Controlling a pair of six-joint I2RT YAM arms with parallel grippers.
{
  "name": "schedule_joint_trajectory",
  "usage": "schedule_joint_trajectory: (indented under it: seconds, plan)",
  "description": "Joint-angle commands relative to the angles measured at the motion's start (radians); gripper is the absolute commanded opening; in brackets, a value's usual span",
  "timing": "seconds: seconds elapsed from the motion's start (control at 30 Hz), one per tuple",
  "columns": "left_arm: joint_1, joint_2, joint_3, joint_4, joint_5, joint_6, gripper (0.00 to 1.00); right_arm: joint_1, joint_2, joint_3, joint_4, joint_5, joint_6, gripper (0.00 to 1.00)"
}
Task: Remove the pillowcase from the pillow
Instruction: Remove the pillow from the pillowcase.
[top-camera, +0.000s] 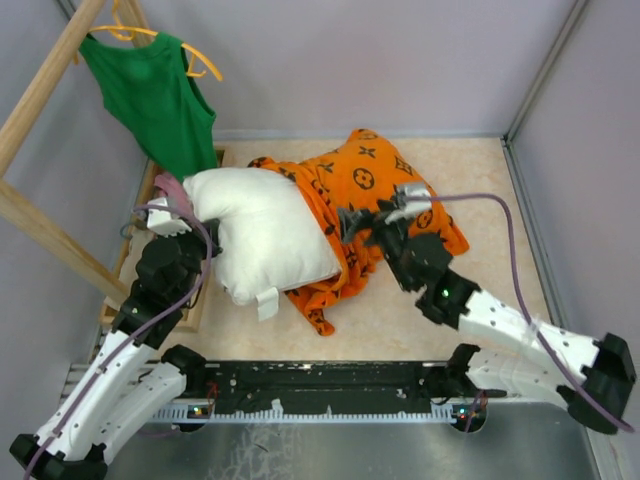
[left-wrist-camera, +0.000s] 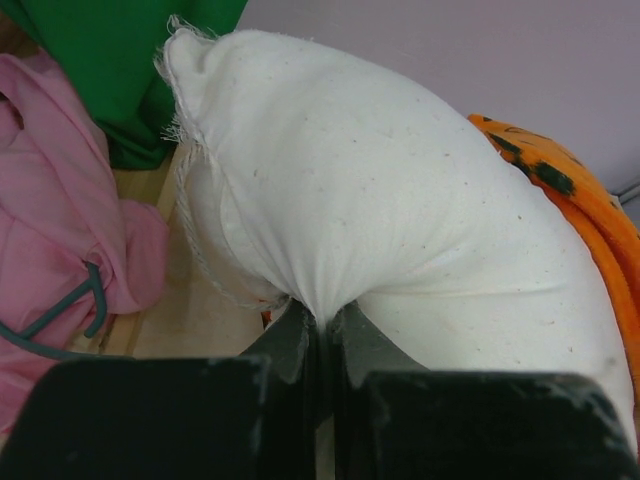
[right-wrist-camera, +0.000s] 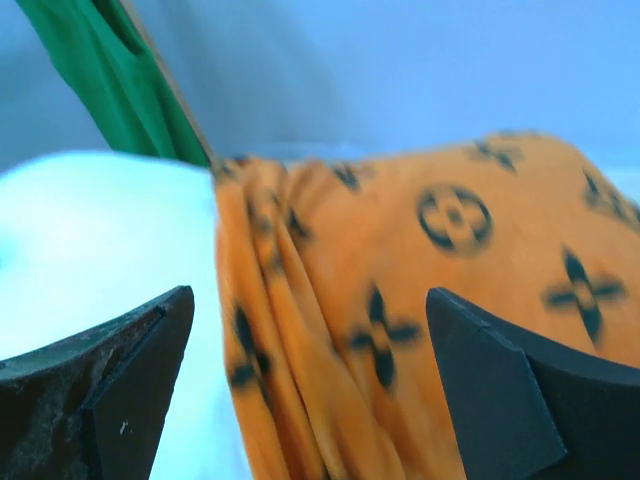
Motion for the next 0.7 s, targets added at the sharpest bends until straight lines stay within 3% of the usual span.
schedule_joint_trajectory:
  seconds: [0.0, 0.1, 0.3, 0.37, 0.5, 0.53, 0.67]
  plan:
    - [0.011, -0.052, 0.046, 0.093, -0.026, 0.014, 0.0, -0.075, 0.271, 0.341, -0.087, -0.292, -0.002, 0.97]
    - [0.012, -0.066, 0.042, 0.094, -0.018, 0.011, 0.0, -0.075, 0.498, 0.569, -0.248, -0.37, -0.002, 0.95]
    - [0.011, -0.073, 0.045, 0.083, 0.013, 0.005, 0.0, -0.107, 0.684, 0.748, -0.371, -0.35, -0.019, 0.83]
    - [0.012, -0.072, 0.04, 0.094, 0.014, 0.014, 0.0, -0.171, 0.711, 0.773, -0.377, -0.395, 0.032, 0.61]
    - [0.012, -0.071, 0.069, 0.053, 0.038, 0.031, 0.0, -0.307, 0.721, 0.739, -0.366, -0.449, 0.116, 0.04]
    - [0.012, -0.08, 0.071, 0.049, 0.037, 0.041, 0.0, -0.346, 0.71, 0.72, -0.372, -0.434, 0.143, 0.0]
    - [0.012, -0.112, 0.057, 0.062, 0.021, 0.084, 0.0, -0.47, 0.627, 0.603, -0.313, -0.445, 0.254, 0.0]
